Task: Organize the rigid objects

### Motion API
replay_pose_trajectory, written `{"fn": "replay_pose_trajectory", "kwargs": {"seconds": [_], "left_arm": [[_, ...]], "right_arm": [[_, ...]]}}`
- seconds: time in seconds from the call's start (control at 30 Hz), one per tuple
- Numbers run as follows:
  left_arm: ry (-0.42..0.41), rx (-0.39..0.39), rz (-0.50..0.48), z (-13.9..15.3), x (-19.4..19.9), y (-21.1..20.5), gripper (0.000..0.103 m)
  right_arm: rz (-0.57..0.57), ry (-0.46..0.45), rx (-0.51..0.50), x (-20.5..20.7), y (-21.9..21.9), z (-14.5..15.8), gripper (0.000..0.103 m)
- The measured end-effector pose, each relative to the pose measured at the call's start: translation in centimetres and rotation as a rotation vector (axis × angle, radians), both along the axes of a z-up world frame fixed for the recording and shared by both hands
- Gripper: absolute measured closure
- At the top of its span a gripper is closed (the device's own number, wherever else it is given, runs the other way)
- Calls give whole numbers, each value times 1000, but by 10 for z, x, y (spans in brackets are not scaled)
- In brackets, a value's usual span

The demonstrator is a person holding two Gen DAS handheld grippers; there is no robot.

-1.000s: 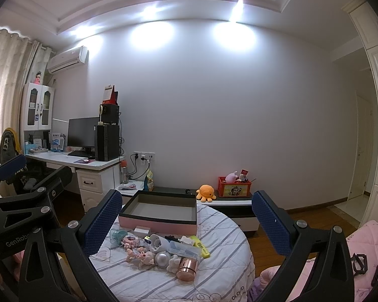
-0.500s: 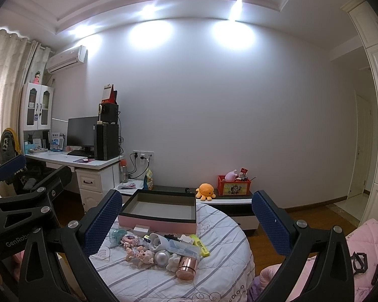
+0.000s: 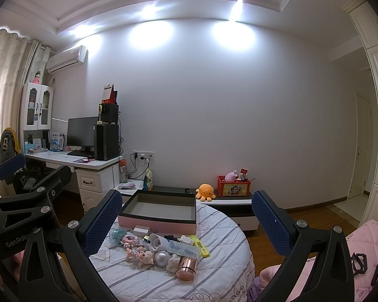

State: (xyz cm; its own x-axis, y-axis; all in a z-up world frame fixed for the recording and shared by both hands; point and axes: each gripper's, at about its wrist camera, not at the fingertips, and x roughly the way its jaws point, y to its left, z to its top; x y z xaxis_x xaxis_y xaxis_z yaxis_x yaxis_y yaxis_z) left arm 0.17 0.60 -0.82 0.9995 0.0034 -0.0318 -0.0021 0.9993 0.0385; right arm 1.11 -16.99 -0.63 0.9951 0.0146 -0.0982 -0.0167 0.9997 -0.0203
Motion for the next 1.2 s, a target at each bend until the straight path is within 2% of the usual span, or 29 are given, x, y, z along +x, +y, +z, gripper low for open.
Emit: {"fn": "replay_pose_trajectory", "kwargs": {"seconds": [0.9,1.2], "left_arm": [[6,1,1,-1,-1,3,0],[31,15,-26,-10,12,7,0]], "right_arm": [[-1,16,-6,4,2,-4,0],[2,48,-11,18,0,-14,0]]}}
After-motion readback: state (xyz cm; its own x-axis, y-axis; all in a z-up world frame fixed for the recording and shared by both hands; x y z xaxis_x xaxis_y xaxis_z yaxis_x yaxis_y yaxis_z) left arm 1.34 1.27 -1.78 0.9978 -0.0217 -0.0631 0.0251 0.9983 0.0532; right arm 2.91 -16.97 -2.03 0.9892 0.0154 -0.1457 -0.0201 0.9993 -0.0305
